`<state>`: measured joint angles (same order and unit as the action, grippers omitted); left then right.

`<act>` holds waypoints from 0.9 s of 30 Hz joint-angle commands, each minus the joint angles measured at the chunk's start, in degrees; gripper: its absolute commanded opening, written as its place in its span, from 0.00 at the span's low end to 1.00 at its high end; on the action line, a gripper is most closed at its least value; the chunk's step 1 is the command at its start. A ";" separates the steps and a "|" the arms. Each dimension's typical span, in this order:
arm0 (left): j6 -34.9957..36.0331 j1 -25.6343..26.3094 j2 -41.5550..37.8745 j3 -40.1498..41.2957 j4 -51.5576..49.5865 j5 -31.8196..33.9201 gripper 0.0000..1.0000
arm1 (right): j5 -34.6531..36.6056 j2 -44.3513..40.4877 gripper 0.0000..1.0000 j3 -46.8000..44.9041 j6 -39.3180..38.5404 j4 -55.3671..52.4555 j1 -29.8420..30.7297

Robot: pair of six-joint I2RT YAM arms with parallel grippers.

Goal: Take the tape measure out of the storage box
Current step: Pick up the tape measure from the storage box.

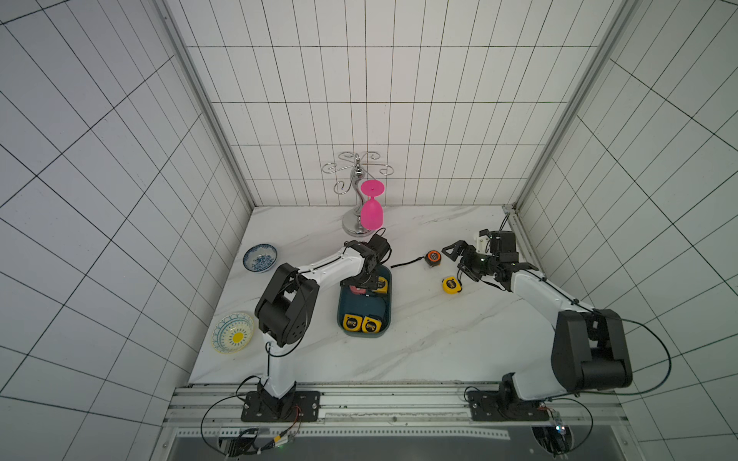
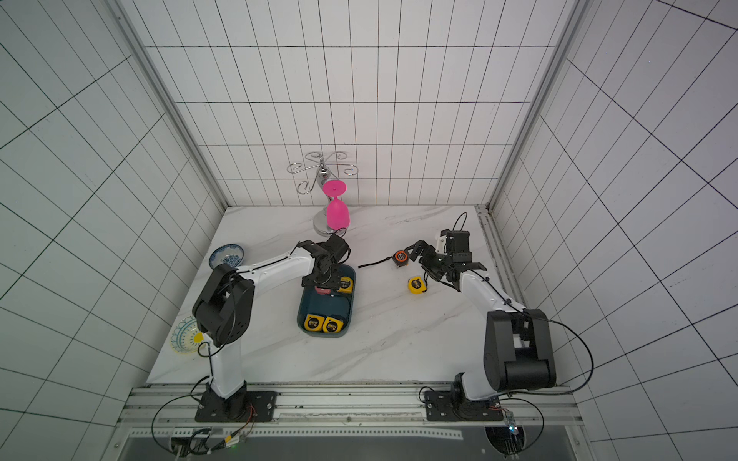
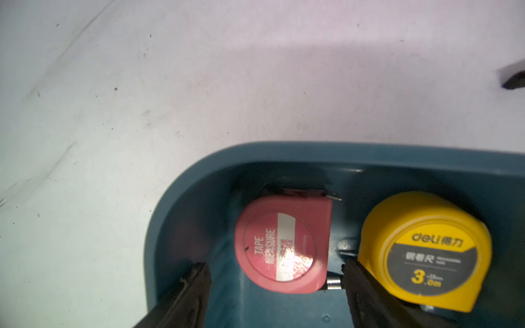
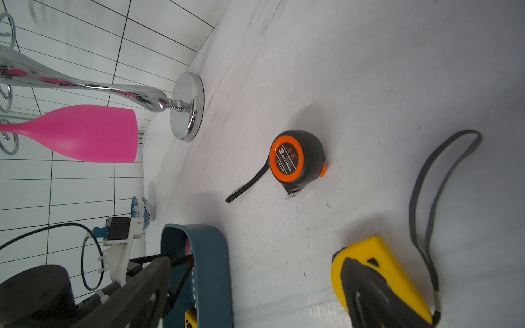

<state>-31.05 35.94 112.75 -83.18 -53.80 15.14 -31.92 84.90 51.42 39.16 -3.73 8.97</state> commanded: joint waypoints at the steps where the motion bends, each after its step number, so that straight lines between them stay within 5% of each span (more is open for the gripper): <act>1: -0.79 -0.30 1.75 -1.37 1.89 1.15 0.75 | 0.01 0.26 0.97 -0.62 -0.75 0.22 -0.36; 13: -0.68 -0.57 2.18 -1.03 3.23 -2.30 0.65 | 0.02 1.23 0.95 -0.18 -1.04 0.23 -0.36; 27: -0.97 -2.86 2.52 0.06 3.50 -3.36 0.68 | -0.86 2.63 0.95 0.79 -1.01 0.31 -0.32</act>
<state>-31.94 33.65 114.93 -83.24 -51.29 12.47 -32.21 86.59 51.42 38.98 -3.68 8.97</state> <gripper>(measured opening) 0.682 0.949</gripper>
